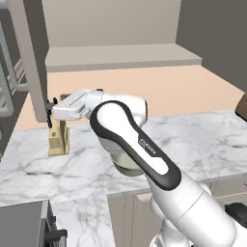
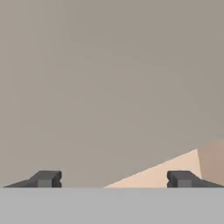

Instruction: Open the cabinet. Pick the bowls from the counter and place them in the cabinet. Then close the cabinet.

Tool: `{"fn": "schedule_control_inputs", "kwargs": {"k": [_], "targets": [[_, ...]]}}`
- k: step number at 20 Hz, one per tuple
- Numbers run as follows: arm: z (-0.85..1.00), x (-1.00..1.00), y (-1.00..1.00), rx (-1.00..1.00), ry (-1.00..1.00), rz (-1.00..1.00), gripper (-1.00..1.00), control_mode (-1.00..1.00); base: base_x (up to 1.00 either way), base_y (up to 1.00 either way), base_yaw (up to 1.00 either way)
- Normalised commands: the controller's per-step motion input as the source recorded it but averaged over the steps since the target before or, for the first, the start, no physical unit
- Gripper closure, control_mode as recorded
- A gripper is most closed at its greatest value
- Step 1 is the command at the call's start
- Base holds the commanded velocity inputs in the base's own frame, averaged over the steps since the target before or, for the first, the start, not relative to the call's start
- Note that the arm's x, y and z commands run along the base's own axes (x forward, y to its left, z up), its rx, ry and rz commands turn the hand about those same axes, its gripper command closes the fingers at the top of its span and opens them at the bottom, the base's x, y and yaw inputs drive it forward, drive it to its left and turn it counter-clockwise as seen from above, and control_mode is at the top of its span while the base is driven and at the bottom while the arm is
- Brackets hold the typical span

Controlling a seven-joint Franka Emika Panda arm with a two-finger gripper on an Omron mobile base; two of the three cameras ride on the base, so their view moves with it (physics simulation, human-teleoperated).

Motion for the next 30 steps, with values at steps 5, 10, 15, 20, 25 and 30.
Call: {"fn": "schedule_control_inputs", "kwargs": {"k": [5, 10, 15, 20, 25, 30], "targets": [[0.0, 0.01, 0.73, -0.03, -0.1, 0.09, -1.0, -1.0, 0.0, 0.0, 0.0], [0.0, -0.2, -0.03, 0.0, -0.1, 0.0, -1.0, -1.0, 0.0, 0.0, 0.0], [0.04, -0.58, -0.27, 0.0, -0.28, -0.07, -1.0, -1.0, 0.0, 0.0, 0.0], [0.04, -0.29, -0.4, 0.0, -0.11, -0.2, -1.0, -1.0, 0.0, 0.0, 0.0], [0.0, -0.28, -0.62, 0.0, -0.01, -0.11, -1.0, -1.0, 0.0, 0.0, 0.0], [0.0, -0.27, -0.48, -0.01, 0.02, -0.09, -1.0, -1.0, 0.0, 0.0, 0.0]]}}
